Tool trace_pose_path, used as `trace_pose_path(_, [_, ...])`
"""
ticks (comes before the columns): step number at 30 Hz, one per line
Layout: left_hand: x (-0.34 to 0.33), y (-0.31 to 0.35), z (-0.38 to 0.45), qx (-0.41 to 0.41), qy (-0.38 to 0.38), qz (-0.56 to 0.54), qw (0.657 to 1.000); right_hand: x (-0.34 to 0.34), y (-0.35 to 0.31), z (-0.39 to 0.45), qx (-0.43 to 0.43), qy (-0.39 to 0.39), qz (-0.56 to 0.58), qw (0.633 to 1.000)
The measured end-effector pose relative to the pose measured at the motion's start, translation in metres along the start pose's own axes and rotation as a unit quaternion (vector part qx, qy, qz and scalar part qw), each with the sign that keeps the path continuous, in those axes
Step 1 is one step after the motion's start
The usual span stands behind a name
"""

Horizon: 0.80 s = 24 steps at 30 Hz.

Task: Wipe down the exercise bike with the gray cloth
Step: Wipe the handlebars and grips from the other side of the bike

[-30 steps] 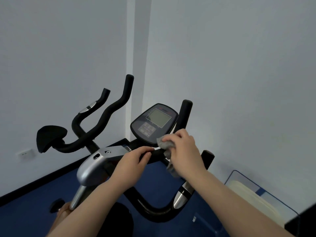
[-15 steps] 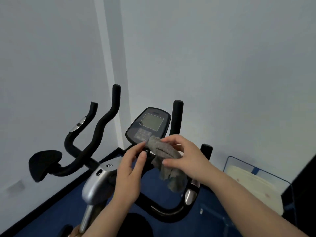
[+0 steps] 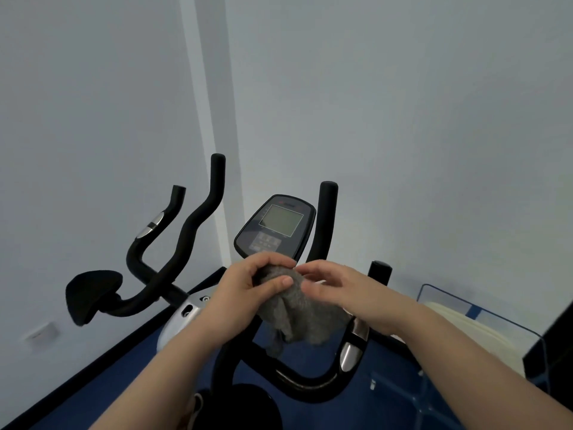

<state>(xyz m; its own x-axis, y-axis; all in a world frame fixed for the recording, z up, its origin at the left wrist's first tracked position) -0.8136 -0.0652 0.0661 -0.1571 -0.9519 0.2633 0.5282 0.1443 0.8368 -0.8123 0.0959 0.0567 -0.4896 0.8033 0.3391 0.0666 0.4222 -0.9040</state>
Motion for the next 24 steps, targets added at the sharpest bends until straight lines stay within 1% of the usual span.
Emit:
trace_pose_path(3, [0.002,0.008,0.009,-0.014,-0.004,0.025,1.000,0.010,-0.013,0.000,0.034,0.046,-0.046,0.997])
trace_pose_path(6, [0.005,0.012,0.015,-0.005,0.003,0.061,0.998,0.031,-0.026,-0.001,0.062,0.133,-0.123,0.981])
trace_pose_path(9, [0.005,0.011,0.018,0.022,0.002,0.084,0.996,0.051,-0.034,-0.004,0.066,0.230,-0.181,0.954])
trace_pose_path(10, [0.004,0.011,0.019,0.028,0.001,0.087,0.996,0.056,-0.034,-0.005,0.064,0.253,-0.188,0.947])
trace_pose_path(12, [0.001,0.010,0.019,0.040,0.015,0.078,0.996,0.063,-0.030,-0.006,0.038,0.274,-0.177,0.945])
trace_pose_path(15, [-0.006,0.005,0.019,0.053,0.075,0.056,0.994,0.065,-0.017,-0.002,-0.016,0.278,-0.136,0.951])
trace_pose_path(16, [-0.010,0.005,0.019,0.049,0.086,0.059,0.993,0.063,-0.013,-0.001,-0.027,0.276,-0.106,0.955])
trace_pose_path(17, [-0.017,0.004,0.018,0.042,0.085,0.063,0.993,0.061,-0.009,0.000,-0.039,0.267,-0.054,0.961])
trace_pose_path(19, [-0.037,0.004,0.013,0.026,0.050,0.068,0.996,0.051,-0.004,0.002,-0.062,0.209,0.103,0.971])
trace_pose_path(20, [-0.047,0.004,0.010,0.018,0.028,0.075,0.997,0.046,-0.004,0.002,-0.072,0.179,0.166,0.967])
trace_pose_path(21, [-0.054,0.005,0.006,0.008,0.009,0.086,0.996,0.043,-0.004,0.001,-0.077,0.160,0.198,0.964])
trace_pose_path(22, [-0.061,0.005,0.002,-0.004,-0.013,0.095,0.995,0.044,-0.004,0.000,-0.076,0.153,0.205,0.964])
trace_pose_path(24, [-0.068,0.008,-0.003,-0.015,-0.061,0.085,0.994,0.047,-0.004,-0.001,-0.066,0.157,0.177,0.969])
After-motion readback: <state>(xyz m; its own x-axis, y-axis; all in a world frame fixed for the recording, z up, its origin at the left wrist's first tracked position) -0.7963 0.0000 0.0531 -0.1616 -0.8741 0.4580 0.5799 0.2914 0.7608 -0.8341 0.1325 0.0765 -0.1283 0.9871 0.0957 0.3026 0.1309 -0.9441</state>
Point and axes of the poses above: each hand's wrist, its own z-axis towards the middle knuckle, its own x-axis out of the back of the hand, y = z × x, the point moved 7 cm from there along z, towards the middle knuckle, and after that the axes turned 11 degrees about -x, right-handed, at the moved point
